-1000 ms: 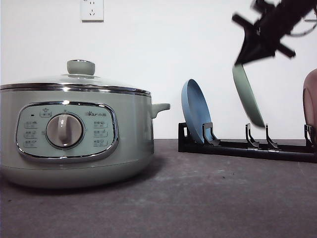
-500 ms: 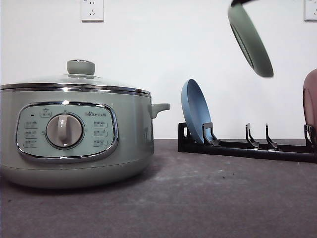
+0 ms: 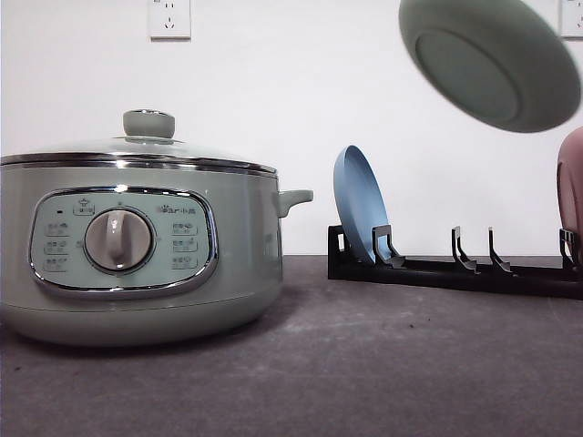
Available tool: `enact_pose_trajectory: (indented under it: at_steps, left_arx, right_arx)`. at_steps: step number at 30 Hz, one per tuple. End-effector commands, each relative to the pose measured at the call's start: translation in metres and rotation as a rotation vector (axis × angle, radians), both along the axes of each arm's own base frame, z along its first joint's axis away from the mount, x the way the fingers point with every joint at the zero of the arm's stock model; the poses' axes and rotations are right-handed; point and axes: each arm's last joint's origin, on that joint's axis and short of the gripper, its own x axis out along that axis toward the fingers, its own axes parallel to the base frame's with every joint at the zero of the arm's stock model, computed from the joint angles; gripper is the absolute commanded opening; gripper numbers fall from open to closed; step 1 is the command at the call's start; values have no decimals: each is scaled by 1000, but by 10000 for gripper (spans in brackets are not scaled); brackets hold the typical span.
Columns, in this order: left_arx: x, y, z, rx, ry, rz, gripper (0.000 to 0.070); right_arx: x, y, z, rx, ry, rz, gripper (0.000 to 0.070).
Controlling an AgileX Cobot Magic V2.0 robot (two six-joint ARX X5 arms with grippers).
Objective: Transfer potato from steamer to green plate
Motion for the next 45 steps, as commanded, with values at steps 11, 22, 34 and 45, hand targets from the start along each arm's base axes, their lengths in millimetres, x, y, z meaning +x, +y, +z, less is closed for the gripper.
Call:
enact_pose_trajectory:
  at_steps: [11,22,34,45]
  left_arx:
    - [0,0,8,11,-53,-13,596]
    - [0,0,8,11,-53,-13,596]
    - [0,0,8,11,-52,-13,596]
    - [0,0,8,10,-48,-13,596]
  right_arx:
    - [-36,62,-84,-274,126,227,4]
    - [-68,95,-166,-418,139,321,4]
    - [-78,128,-214,-533,218,378,4]
    - [-74,136,-238,-584,280,348,342]
